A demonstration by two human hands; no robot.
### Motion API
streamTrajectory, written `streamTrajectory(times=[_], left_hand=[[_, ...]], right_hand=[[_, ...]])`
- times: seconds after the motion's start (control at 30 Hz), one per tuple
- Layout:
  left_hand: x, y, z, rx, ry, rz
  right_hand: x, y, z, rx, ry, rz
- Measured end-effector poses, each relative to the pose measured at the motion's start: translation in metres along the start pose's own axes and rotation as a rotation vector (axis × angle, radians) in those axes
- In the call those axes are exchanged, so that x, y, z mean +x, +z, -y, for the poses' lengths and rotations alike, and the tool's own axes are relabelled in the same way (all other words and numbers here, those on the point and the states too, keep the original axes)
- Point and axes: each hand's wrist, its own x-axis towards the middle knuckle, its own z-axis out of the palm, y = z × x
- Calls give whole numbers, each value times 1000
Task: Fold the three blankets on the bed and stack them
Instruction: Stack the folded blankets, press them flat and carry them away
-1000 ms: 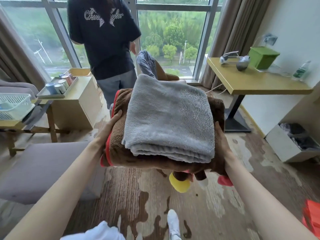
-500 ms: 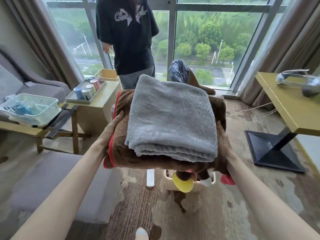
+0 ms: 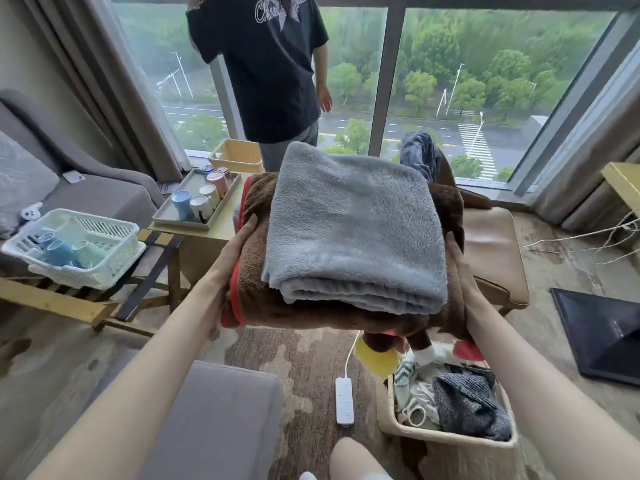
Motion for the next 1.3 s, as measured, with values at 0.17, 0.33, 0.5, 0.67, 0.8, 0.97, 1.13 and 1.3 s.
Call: streamTrajectory(times=[0.17,0.33,0.5,0.67,0.8,0.97,1.13,1.3], left_hand=[[76,-19,-25,-23,11,21],[164,-29,-52,29,5,-16],[280,-30,-85,173,66,-29],[392,-11,-125,190,181,26],[472,-23,-150,105,142,-27],[565,-41,-180,38,-31,59],[664,-43,-217,73,14,81],[774,-48,-256,116,70,38]], right_hand=[[70,23,10,-20,-17,-52],[159,35,19,-3,-43,-112],[275,39,29,21,7,-134],[380,40,59,52,17,-140],[448,50,90,38,15,-160],[528,65,116,129,64,-100],[624,75,140,91,41,-120],[733,92,167,92,25,-131]])
